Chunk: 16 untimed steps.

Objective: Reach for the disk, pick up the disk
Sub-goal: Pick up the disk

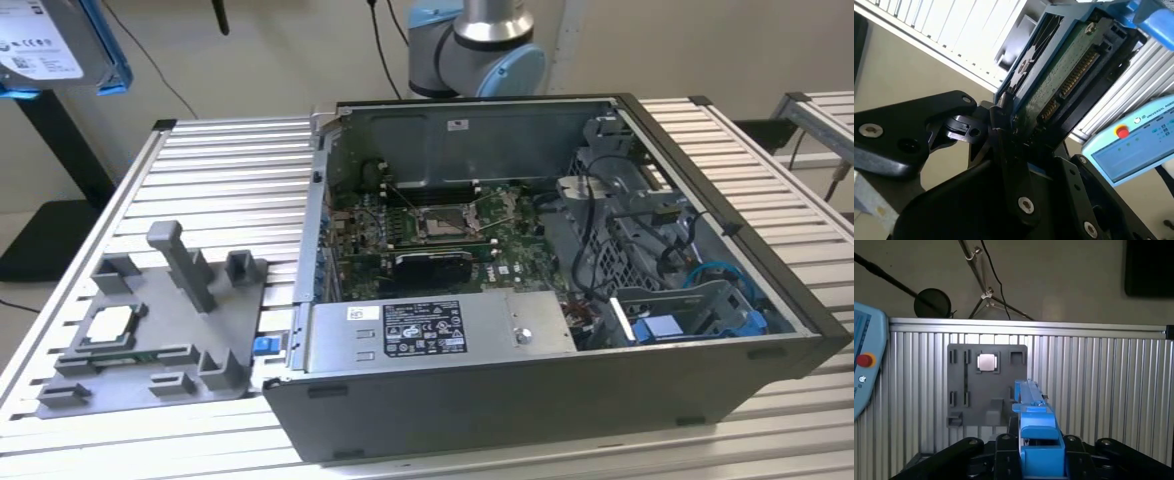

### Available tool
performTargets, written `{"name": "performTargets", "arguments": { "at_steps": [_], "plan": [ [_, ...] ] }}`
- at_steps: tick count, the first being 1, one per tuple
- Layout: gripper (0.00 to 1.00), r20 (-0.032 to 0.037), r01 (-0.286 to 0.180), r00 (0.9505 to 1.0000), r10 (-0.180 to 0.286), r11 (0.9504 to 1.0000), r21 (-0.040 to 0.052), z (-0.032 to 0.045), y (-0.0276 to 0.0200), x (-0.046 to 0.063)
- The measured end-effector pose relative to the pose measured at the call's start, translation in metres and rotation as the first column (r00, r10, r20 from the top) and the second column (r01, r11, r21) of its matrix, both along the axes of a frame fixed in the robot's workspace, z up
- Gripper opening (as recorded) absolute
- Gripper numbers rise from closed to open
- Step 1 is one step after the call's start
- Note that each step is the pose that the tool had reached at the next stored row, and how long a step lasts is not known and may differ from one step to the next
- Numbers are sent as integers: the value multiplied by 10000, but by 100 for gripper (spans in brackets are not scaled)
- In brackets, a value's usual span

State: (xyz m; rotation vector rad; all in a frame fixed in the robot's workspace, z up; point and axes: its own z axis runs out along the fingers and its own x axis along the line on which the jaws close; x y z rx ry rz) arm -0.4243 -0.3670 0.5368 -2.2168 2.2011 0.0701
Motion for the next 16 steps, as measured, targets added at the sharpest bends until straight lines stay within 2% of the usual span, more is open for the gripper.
{"name": "performTargets", "arguments": {
  "at_steps": [16],
  "plan": [
    [0,-1,1,10000,-1,10000,-1,0,0,509]
  ]
}}
